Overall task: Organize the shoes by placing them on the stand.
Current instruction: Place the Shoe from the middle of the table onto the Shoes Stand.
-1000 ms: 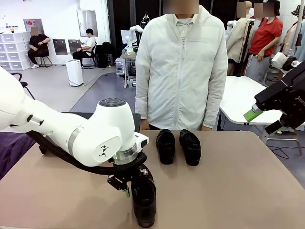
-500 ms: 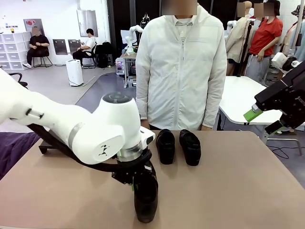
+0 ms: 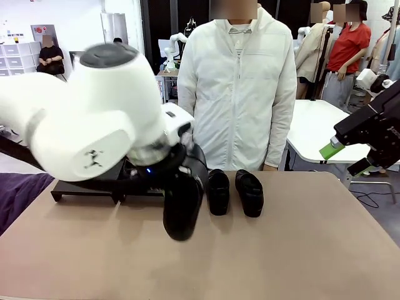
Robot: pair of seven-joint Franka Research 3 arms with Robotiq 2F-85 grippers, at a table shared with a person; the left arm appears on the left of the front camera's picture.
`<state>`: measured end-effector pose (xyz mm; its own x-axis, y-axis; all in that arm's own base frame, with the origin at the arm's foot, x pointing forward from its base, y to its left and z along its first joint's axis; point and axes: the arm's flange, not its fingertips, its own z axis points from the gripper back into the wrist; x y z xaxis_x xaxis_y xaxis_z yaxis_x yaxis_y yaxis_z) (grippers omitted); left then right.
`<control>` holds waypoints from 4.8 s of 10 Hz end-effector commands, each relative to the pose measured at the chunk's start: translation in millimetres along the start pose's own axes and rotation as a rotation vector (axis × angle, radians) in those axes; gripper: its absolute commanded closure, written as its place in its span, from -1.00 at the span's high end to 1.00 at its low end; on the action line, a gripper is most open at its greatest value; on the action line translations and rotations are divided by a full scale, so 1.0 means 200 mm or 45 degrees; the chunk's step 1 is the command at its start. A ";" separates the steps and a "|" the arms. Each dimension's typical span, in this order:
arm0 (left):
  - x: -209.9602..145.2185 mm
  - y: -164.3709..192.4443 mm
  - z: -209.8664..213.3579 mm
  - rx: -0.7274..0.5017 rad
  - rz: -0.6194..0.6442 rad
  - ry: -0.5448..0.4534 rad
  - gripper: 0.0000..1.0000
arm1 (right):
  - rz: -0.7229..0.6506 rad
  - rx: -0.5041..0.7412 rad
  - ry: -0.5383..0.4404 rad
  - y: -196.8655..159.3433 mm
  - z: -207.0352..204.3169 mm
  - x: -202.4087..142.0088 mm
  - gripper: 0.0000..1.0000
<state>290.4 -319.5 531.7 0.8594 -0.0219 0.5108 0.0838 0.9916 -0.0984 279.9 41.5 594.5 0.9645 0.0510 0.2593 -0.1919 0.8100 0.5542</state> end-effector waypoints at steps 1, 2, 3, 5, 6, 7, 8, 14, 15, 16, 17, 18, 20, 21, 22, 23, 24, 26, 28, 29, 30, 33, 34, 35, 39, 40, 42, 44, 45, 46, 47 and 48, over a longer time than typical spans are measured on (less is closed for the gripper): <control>0.04 0.12 -0.14 0.016 0.048 -0.132 -1.00 | -0.003 0.025 0.005 0.01 0.02 0.01 1.00; 0.05 0.14 -0.15 -0.003 0.140 -0.155 -1.00 | -0.003 0.025 0.005 0.01 0.02 0.01 1.00; 0.05 0.08 -0.02 0.004 0.044 -0.059 -1.00 | -0.003 0.025 0.005 0.01 0.02 0.01 1.00; 0.05 0.08 -0.02 0.004 0.044 -0.059 -1.00 | -0.003 0.025 0.005 0.01 0.02 0.01 1.00; 0.05 0.08 -0.02 0.004 0.044 -0.059 -1.00 | -0.003 0.025 0.005 0.01 0.02 0.01 1.00; 0.05 0.08 -0.02 0.004 0.044 -0.059 -1.00 | -0.003 0.025 0.005 0.01 0.02 0.01 1.00; 0.05 0.08 -0.02 0.004 0.044 -0.059 -1.00 | -0.003 0.025 0.005 0.01 0.02 0.01 1.00; 0.64 0.24 -0.53 -0.012 0.112 -0.166 -1.00 | -0.003 0.025 0.005 0.01 0.02 0.01 1.00; 0.68 0.27 -0.62 0.003 0.096 -0.171 -1.00 | -0.003 0.025 0.005 0.01 0.02 0.01 1.00; 0.71 0.29 -0.70 0.012 0.080 -0.164 -1.00 | -0.003 0.025 0.005 0.01 0.02 0.01 1.00; 0.72 0.31 -0.75 0.005 0.049 -0.196 -1.00 | -0.003 0.025 0.005 0.01 0.02 0.01 1.00; 0.73 0.33 -0.80 0.029 0.035 -0.252 -1.00 | -0.003 0.025 0.005 0.01 0.02 0.01 1.00; 0.75 0.36 -0.90 0.063 0.047 -0.315 -1.00 | -0.003 0.025 0.005 0.01 0.02 0.01 1.00; 0.75 0.37 -0.94 0.063 0.066 -0.340 -1.00 | -0.003 0.025 0.005 0.01 0.02 0.01 1.00; 0.77 0.39 -0.97 0.068 0.073 -0.352 -1.00 | -0.003 0.025 0.005 0.01 0.02 0.01 1.00; 0.78 0.40 -0.99 0.074 0.072 -0.363 -1.00 | -0.003 0.025 0.005 0.01 0.02 0.01 1.00; 0.77 0.40 -0.99 0.090 0.077 -0.404 -1.00 | -0.003 0.025 0.005 0.01 0.02 0.01 1.00; 0.76 0.38 -1.00 0.051 0.117 -0.353 -1.00 | -0.003 0.025 0.005 0.01 0.02 0.01 1.00; 0.77 0.45 -0.93 0.084 0.054 -0.329 -1.00 | -0.003 0.025 0.005 0.01 0.02 0.01 1.00; 0.77 0.45 -0.93 0.084 0.054 -0.329 -1.00 | -0.003 0.025 0.005 0.01 0.02 0.01 1.00; 0.75 0.43 -0.97 0.076 0.063 -0.312 -1.00 | -0.003 0.025 0.005 0.01 0.02 0.01 1.00; 0.79 0.46 -1.06 0.063 0.070 -0.294 -1.00 | -0.003 0.025 0.005 0.01 0.02 0.01 1.00; 0.80 0.47 -1.09 0.059 0.086 -0.283 -1.00 | -0.003 0.025 0.005 0.01 0.02 0.01 1.00; 0.80 0.48 -1.08 0.066 0.100 -0.296 -1.00 | -0.003 0.025 0.005 0.01 0.02 0.01 1.00; 0.81 0.47 -1.12 0.100 0.087 -0.281 -1.00 | -0.003 0.025 0.005 0.01 0.02 0.01 1.00; 0.81 0.47 -1.11 0.091 0.086 -0.275 -0.20 | -0.003 0.025 0.005 0.01 0.02 0.01 1.00; 0.81 0.47 -1.11 0.099 0.089 -0.289 1.00 | -0.003 0.025 0.005 0.01 0.02 0.01 1.00; 0.81 0.47 -1.11 0.101 0.090 -0.291 1.00 | -0.003 0.025 0.005 0.01 0.02 0.01 1.00; 0.81 0.47 -1.10 0.100 0.087 -0.294 1.00 | -0.003 0.025 0.005 0.01 0.02 0.01 1.00; 0.80 0.47 -1.10 0.097 0.085 -0.298 1.00 | -0.003 0.025 0.005 0.01 0.02 0.01 1.00; 0.80 0.47 -1.09 0.088 0.080 -0.301 1.00 | -0.003 0.025 0.005 0.01 0.02 0.01 1.00; 0.81 0.47 -1.07 0.086 0.073 -0.309 1.00 | -0.003 0.025 0.005 0.01 0.02 0.01 1.00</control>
<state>545.2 -259.0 419.7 0.7347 0.0724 0.6746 -0.0109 0.9954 -0.0949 279.9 41.5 594.7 0.9644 0.0511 0.2594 -0.1920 0.8099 0.5542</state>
